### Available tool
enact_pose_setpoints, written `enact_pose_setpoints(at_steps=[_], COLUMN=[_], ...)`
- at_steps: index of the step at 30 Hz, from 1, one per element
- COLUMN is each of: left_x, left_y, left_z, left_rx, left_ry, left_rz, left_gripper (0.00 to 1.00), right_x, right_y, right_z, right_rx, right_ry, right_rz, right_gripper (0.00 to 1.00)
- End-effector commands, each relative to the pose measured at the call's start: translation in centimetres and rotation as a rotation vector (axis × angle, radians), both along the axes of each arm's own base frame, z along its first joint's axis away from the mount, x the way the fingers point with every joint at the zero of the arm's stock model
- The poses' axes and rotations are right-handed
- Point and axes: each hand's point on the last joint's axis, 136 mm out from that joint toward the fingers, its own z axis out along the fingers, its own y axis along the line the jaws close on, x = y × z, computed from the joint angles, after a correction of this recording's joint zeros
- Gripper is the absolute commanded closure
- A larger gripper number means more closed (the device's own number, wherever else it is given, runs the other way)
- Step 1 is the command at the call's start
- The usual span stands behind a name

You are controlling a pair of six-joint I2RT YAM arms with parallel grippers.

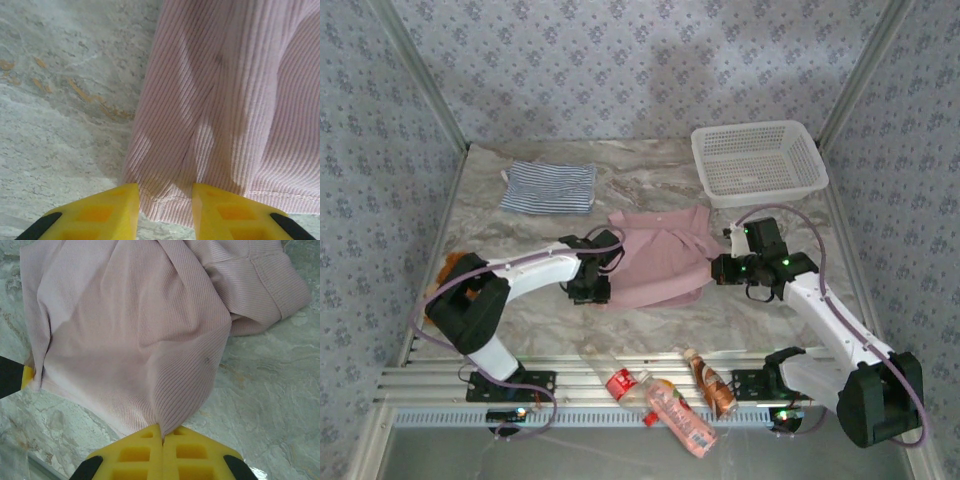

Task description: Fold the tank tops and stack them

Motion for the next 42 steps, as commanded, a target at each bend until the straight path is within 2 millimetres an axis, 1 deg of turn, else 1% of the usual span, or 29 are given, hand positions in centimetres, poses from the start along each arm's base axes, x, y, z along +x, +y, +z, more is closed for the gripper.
enact_pose_setpoints(at_steps=[1,3,7,9,11,16,20,22,30,33,36,37,40,42], left_x=[-0.4,-0.3,-0.4,-0.6,-0.7,-0.6,-0.1,0.0,0.3,0.3,0.7,0.8,1.7,2.5], left_y=[0.7,0.1,-0.3,-0.2,0.2,0.5,0.6,0.6,0.8,1.0,1.2,1.3,1.5,1.9], left_z=[-0.5,-0.7,-1.4,-1.6,-1.8,-1.2,0.4,0.8,1.2,1.4,2.5,3.0,5.8,8.2], left_rx=[0.024,-0.007,-0.019,-0.012,0.002,0.007,0.008,0.006,-0.016,-0.014,-0.018,-0.018,-0.025,-0.04], left_ry=[0.025,0.027,0.045,0.054,0.062,0.056,0.03,0.027,0.024,0.028,0.013,0.005,-0.047,-0.102], left_rz=[-0.026,-0.025,-0.03,-0.033,-0.038,-0.038,-0.046,-0.049,-0.042,-0.042,-0.041,-0.039,-0.033,-0.013], left_gripper=[0.69,0.71,0.77,0.79,0.83,0.91,0.91,0.9,0.9,0.93,1.0,1.0,1.0,1.0], right_x=[-0.5,-0.5,-0.4,-0.5,-0.5,-0.5,-0.5,-0.4,-0.4,-0.4,-0.4,-0.3,-0.1,0.2], right_y=[-0.3,-0.2,-0.3,-0.2,-0.3,-0.5,-0.5,-0.5,-0.7,-0.7,-0.7,-0.8,-1.1,-1.3], right_z=[-0.2,-0.3,-0.3,-0.3,-0.4,-0.4,-0.3,-0.4,-0.3,-0.4,-0.2,-0.2,0.6,1.9], right_rx=[0.0,0.001,0.002,0.003,0.002,0.002,0.004,0.003,0.003,0.003,0.003,0.001,-0.003,-0.003], right_ry=[0.009,0.011,0.011,0.012,0.015,0.015,0.013,0.014,0.014,0.016,0.012,0.011,-0.012,-0.052], right_rz=[0.001,0.001,0.0,0.001,0.0,-0.006,-0.006,-0.009,-0.01,-0.013,-0.014,-0.018,-0.023,-0.027], right_gripper=[1.0,1.0,1.0,1.0,1.0,1.0,1.0,1.0,1.0,1.0,1.0,1.0,1.0,1.0])
